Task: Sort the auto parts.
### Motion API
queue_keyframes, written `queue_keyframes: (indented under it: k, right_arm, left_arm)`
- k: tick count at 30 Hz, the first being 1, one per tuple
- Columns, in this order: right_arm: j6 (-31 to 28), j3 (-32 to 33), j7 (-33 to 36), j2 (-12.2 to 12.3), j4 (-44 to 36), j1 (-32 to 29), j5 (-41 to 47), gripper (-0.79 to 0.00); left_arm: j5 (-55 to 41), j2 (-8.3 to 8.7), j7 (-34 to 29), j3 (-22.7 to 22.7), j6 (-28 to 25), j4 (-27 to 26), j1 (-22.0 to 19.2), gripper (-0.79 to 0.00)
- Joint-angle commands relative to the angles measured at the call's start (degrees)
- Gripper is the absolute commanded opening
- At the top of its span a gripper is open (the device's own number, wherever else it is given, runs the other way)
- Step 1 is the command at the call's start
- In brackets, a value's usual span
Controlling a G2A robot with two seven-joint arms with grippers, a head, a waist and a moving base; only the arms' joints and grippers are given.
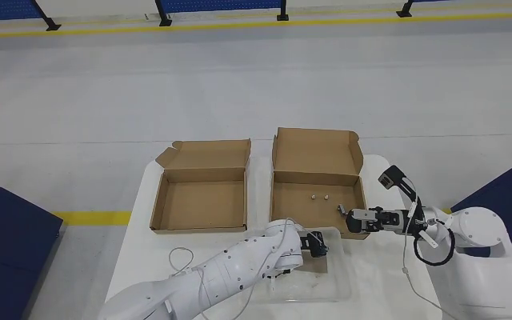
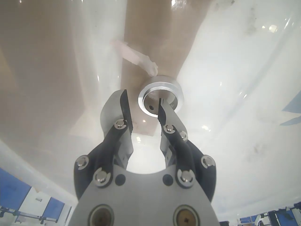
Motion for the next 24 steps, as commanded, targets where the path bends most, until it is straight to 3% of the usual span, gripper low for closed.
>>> queue_keyframes:
  k: [1, 24]
  right_arm:
    - [0.0, 0.0, 0.0, 0.0, 0.0, 0.0, 0.0, 0.000]
    - [0.0, 0.0, 0.0, 0.0, 0.0, 0.0, 0.0, 0.000]
  left_arm:
    - [0.4, -0.16, 0.2, -0.2, 0.1, 0.2, 0.1, -0.542]
    - [2.2, -1.77, 0.1, -1.7, -1.9, 3.0, 1.1, -0.560]
